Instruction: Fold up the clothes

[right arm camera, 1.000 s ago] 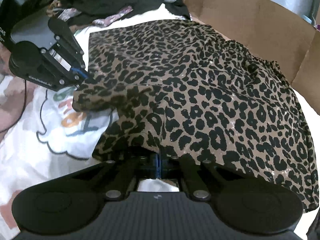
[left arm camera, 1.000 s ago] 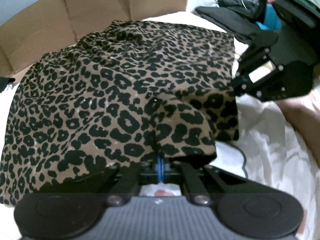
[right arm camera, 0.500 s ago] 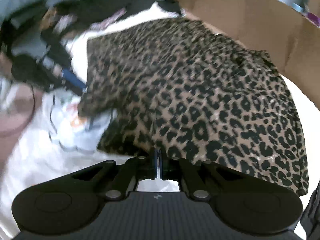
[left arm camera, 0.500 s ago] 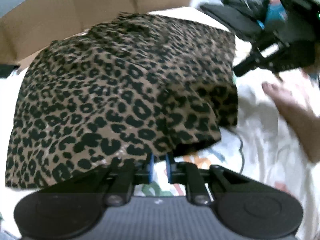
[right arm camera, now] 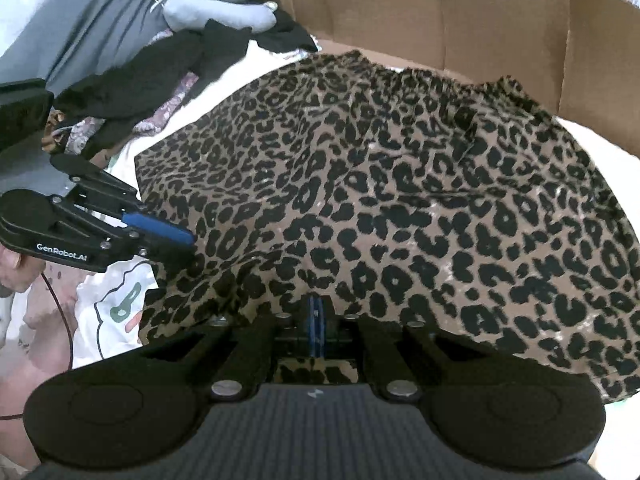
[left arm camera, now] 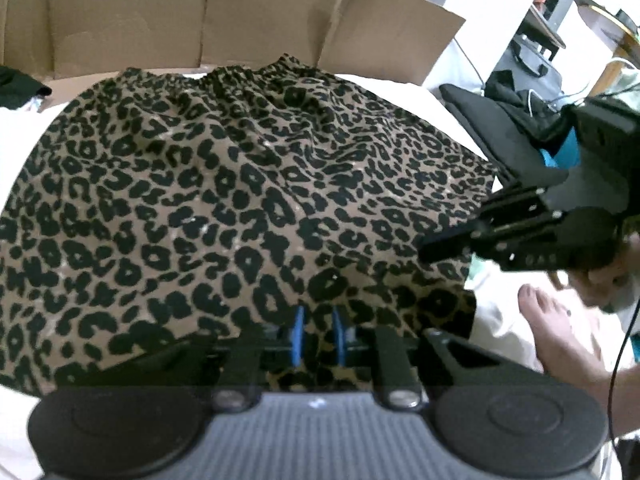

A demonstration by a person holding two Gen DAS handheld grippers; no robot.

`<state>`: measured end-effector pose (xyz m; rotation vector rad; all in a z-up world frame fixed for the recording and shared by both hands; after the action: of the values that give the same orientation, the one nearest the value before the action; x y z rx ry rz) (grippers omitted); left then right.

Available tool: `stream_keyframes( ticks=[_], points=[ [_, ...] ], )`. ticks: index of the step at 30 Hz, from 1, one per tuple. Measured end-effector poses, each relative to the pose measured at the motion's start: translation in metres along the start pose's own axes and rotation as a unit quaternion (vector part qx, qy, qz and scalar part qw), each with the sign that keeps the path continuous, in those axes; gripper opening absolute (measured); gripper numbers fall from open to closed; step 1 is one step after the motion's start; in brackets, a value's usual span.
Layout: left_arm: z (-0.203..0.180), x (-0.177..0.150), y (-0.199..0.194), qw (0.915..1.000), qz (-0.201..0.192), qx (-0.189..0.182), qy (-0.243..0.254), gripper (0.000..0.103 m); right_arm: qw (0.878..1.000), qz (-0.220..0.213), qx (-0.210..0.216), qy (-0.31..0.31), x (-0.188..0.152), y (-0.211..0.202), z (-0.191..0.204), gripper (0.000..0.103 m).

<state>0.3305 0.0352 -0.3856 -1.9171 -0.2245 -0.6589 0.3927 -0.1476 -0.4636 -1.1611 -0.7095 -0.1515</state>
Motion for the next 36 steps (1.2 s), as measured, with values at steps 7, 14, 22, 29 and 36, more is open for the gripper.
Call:
stream_keyframes(
  ticks=[7,14,22,29,36],
  points=[
    [-0.006,-0.013,0.019,0.9996,0.025,-0.009,0.000,0.016,1.000,0.013,0.013,0.006,-0.009,0.011,0.011,0.001],
    [-0.003,-0.032,0.025,0.9983,0.055,0.012,0.015,0.017,0.998,0.059,-0.016,-0.030,-0.034,0.027,0.012,0.001],
    [0.042,-0.033,-0.012,0.9971,0.036,0.053,-0.041,0.020,0.997,0.070,-0.020,-0.022,-0.039,0.019,0.005,0.002],
    [0.099,-0.035,-0.042,0.9875,0.019,0.129,-0.089,0.021,0.997,0.070,-0.022,-0.013,-0.039,0.016,0.004,0.003],
    [0.158,-0.022,-0.069,0.9662,-0.015,0.238,-0.097,0.032,0.997,0.067,-0.027,0.000,-0.038,0.011,-0.001,0.008]
  ],
)
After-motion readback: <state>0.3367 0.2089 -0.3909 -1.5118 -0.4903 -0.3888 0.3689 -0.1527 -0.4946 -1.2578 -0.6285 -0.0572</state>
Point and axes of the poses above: each gripper's, at about its wrist camera, not at the fingertips, and y roughly the way its jaws point, z to its left, x to its top, the point moved 7 cm from there along y, roughly the way its jaws point, and after that the axes turned 2 degrees about -y, right-handed, at the moved point
